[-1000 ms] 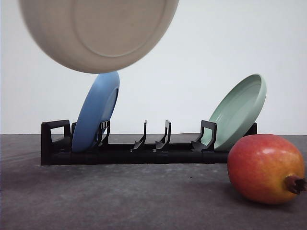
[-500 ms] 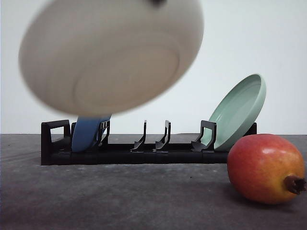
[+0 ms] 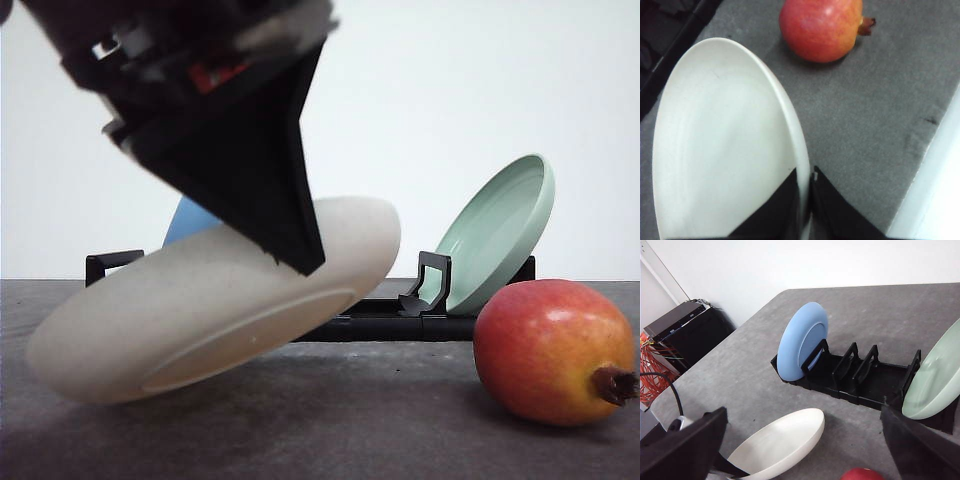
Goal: Place pomegranate in white plate
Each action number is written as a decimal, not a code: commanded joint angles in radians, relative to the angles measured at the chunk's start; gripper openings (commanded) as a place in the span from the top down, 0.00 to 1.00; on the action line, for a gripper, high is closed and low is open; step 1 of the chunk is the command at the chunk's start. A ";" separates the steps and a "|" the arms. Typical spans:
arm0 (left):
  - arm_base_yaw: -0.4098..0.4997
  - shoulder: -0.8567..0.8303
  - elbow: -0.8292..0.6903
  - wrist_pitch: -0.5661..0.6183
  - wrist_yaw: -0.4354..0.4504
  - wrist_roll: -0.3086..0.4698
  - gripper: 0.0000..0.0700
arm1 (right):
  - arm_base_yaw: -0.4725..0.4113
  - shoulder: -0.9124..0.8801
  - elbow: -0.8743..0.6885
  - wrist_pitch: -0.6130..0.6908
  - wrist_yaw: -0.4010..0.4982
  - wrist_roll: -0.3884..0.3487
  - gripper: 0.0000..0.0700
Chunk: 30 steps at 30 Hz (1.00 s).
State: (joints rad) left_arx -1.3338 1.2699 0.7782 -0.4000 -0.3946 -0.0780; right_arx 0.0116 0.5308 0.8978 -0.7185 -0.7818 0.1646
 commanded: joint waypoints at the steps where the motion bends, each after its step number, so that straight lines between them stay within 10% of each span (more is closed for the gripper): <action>1: -0.016 0.019 0.006 0.028 -0.010 0.006 0.99 | -0.001 0.003 0.018 0.006 0.001 0.008 0.11; 16: -0.016 0.184 0.006 0.117 0.003 -0.019 0.92 | -0.001 0.003 0.018 -0.001 0.001 0.008 0.11; 23: -0.014 0.168 0.014 0.109 -0.014 -0.020 0.16 | -0.001 0.003 0.018 -0.002 0.001 0.008 0.11; 30: -0.014 0.055 0.074 0.004 -0.066 -0.056 0.14 | -0.001 0.006 0.018 -0.028 0.001 0.007 0.11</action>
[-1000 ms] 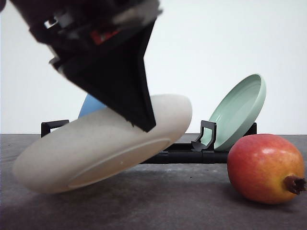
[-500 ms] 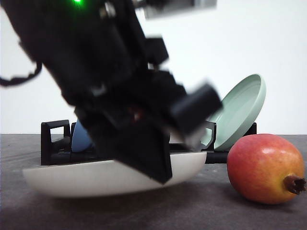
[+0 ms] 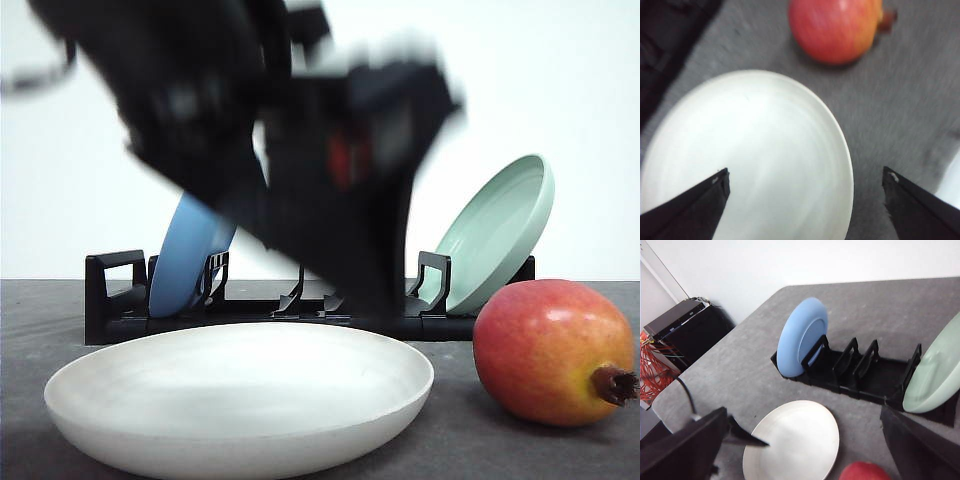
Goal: Place pomegranate in white plate
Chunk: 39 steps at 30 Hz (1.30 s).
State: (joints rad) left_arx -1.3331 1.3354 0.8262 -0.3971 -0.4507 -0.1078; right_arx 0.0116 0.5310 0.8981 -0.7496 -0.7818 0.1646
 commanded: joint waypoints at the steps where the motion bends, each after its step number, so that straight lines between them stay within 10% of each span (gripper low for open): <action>1: -0.014 -0.042 0.035 -0.018 -0.009 -0.042 0.14 | 0.000 0.010 0.017 -0.009 0.000 0.007 0.11; 18: -0.016 -0.674 0.048 -0.372 0.112 -0.234 0.15 | 0.245 0.263 0.016 -0.221 0.150 -0.070 0.10; 39: -0.016 -1.004 0.048 -0.582 0.111 -0.384 0.15 | 0.440 0.877 0.016 -0.023 0.456 -0.031 0.00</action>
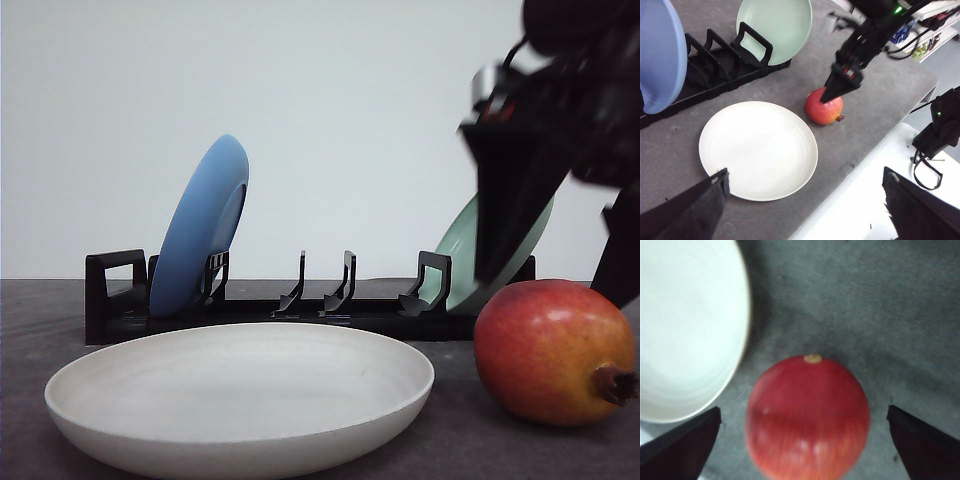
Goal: Place pomegranate in white plate
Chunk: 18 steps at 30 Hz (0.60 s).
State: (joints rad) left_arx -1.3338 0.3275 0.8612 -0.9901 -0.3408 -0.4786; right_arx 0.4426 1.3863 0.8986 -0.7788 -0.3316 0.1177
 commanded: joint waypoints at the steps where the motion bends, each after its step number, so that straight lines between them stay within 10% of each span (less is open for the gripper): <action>1: -0.015 0.003 0.013 0.011 0.000 -0.013 0.15 | 0.015 0.044 0.016 0.015 0.006 0.020 0.00; 7: -0.015 0.005 0.013 0.012 -0.002 -0.014 0.15 | 0.057 0.149 0.016 0.032 0.020 0.028 0.03; 13: -0.015 0.005 0.013 0.018 -0.003 -0.013 0.15 | 0.079 0.175 0.017 0.022 0.076 0.029 0.37; 18: -0.015 0.005 0.013 0.018 -0.039 -0.013 0.15 | 0.082 0.175 0.068 -0.040 0.099 0.029 0.38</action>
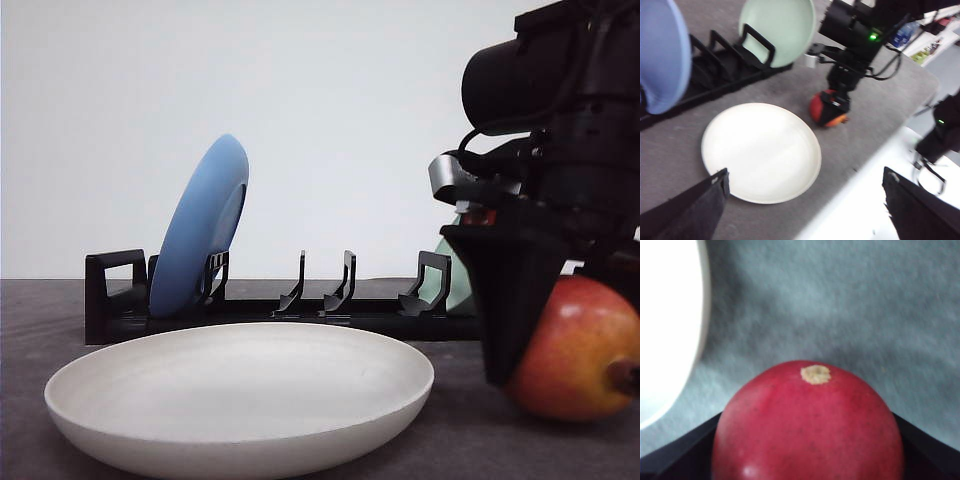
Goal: Place pomegranate in white plate
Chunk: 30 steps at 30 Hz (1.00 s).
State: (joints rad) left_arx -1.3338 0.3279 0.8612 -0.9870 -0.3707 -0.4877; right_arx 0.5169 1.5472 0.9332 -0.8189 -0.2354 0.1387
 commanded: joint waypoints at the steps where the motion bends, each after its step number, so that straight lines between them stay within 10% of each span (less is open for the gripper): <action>1: -0.015 0.004 0.013 0.015 -0.016 -0.004 0.15 | 0.012 0.014 0.056 -0.020 0.005 0.008 0.38; 30: -0.014 0.004 0.013 0.037 -0.060 -0.025 0.15 | 0.361 0.391 0.449 0.040 -0.001 -0.008 0.36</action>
State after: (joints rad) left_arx -1.3338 0.3279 0.8612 -0.9605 -0.4232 -0.5000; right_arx 0.8653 1.9138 1.3617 -0.7854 -0.2388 0.1401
